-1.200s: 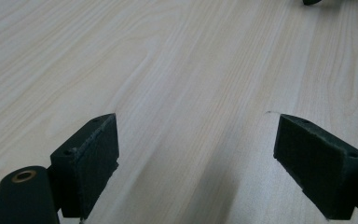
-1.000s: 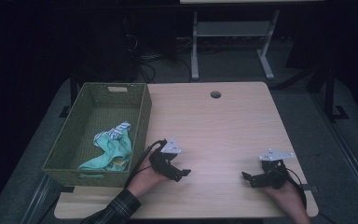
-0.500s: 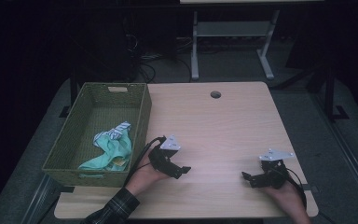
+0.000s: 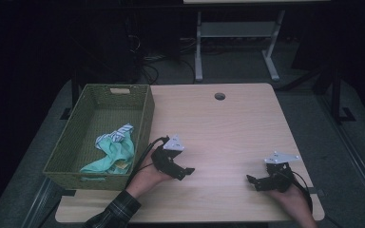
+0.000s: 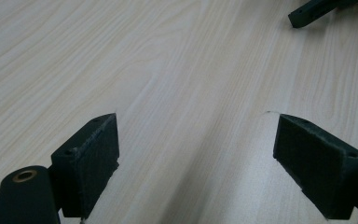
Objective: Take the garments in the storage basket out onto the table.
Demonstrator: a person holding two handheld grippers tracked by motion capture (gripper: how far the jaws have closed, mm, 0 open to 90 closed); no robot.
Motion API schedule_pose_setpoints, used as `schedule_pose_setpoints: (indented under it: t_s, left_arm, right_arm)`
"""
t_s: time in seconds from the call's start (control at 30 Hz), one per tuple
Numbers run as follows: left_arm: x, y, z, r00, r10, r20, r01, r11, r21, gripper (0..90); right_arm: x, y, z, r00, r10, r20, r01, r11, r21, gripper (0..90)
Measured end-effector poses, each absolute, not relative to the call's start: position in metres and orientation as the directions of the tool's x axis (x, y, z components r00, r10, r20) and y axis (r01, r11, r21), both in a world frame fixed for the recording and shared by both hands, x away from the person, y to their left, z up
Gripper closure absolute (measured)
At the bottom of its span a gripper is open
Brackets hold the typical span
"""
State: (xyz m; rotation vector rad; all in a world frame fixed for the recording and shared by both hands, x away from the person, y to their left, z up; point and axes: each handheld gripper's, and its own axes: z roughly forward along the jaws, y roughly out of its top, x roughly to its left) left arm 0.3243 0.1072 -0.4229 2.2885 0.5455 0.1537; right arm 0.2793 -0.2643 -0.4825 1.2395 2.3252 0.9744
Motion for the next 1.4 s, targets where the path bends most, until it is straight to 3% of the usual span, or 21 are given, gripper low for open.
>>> schedule_pose_setpoints:
  t_s: [1.4]
  left_arm:
    - [0.339,0.109,-0.387,0.919,0.391,-0.053,0.295,-0.592,0.75,13.7]
  right_arm:
    - [0.279,-0.264,-0.483,-0.566,0.824,0.028,0.598,0.387,0.702,2.1]
